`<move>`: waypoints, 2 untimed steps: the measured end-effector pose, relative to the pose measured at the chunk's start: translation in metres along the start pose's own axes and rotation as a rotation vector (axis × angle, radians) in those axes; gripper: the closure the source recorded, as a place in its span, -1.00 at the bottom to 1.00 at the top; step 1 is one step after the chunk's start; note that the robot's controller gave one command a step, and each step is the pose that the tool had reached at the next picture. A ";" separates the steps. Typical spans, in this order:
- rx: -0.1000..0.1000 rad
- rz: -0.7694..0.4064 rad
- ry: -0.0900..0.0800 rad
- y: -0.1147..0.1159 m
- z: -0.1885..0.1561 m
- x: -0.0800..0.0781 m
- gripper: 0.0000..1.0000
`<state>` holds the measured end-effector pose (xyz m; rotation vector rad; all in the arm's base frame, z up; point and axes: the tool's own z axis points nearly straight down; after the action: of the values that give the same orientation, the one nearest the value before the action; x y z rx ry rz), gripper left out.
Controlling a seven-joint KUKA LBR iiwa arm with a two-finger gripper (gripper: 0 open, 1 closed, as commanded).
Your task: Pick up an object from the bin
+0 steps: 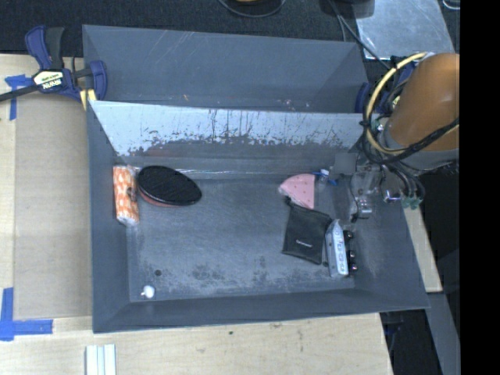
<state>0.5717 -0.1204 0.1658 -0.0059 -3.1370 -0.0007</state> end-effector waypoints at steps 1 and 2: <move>0.001 -0.003 -0.009 0.001 -0.005 -0.002 -1.00; 0.000 0.050 0.000 0.066 0.095 0.013 -1.00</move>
Offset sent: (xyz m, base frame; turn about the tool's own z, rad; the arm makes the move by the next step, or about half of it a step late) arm -0.0135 0.0648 -0.0923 0.0512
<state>0.5580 -0.0539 0.0708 -0.0835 -3.1356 -0.0011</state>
